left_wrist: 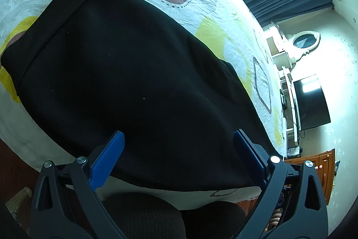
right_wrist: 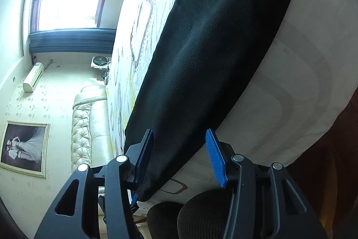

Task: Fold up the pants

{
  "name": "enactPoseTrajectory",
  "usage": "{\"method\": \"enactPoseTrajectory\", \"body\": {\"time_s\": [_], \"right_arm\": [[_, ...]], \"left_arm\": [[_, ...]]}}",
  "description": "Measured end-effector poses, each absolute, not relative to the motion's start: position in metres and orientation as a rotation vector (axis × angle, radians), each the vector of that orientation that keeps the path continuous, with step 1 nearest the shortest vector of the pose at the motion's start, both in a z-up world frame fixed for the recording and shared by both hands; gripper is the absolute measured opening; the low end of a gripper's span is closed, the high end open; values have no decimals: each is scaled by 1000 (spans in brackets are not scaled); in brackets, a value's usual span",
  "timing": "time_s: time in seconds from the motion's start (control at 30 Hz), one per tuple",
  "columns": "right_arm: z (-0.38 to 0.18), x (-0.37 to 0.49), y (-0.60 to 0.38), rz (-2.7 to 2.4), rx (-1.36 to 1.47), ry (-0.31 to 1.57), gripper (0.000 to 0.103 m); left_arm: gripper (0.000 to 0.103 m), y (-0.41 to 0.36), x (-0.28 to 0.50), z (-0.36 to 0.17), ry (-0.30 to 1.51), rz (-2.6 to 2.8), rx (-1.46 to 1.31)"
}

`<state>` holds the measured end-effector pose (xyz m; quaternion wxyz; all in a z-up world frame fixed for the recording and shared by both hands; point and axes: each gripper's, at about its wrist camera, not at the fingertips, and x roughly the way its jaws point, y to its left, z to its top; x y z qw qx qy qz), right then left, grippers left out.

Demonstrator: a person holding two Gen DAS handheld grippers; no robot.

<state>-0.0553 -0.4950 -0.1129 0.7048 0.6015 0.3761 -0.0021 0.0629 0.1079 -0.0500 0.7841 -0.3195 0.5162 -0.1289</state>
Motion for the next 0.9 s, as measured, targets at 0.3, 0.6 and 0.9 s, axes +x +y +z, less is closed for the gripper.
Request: {"method": "enactPoseTrajectory", "body": {"time_s": [0.3, 0.6, 0.9], "right_arm": [[-128, -36, -491, 6, 1342, 840, 42], [-133, -30, -486, 36, 1412, 853, 34], [-124, -41, -482, 46, 1332, 870, 7]], "left_arm": [[97, 105, 63, -49, 1113, -275, -681], [97, 101, 62, -48, 1111, -270, -669], [97, 99, 62, -49, 1110, -273, -666]]}}
